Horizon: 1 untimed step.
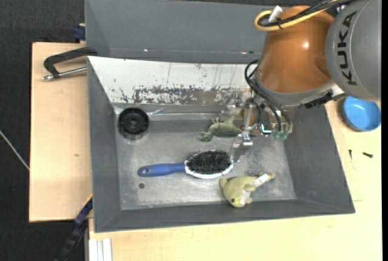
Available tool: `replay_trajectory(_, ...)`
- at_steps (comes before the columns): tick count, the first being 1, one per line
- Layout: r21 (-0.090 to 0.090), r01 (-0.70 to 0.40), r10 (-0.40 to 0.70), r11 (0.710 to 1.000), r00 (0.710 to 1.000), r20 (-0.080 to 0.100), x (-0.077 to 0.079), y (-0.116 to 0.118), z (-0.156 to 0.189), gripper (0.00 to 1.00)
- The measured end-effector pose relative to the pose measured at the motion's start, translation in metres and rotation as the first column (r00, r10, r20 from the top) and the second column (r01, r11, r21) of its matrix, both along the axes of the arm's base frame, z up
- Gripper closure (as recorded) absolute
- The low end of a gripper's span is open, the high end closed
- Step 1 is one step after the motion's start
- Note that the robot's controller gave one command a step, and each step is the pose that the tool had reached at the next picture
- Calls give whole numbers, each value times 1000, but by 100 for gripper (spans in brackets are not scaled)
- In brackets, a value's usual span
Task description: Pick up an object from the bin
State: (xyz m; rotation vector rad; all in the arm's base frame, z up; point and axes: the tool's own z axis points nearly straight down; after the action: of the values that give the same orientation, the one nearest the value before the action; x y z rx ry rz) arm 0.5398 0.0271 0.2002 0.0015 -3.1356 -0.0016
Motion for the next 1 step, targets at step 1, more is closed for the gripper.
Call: replay_trajectory(1, 0, -133, 133, 991, 991, 11, -25, 31, -131, 0)
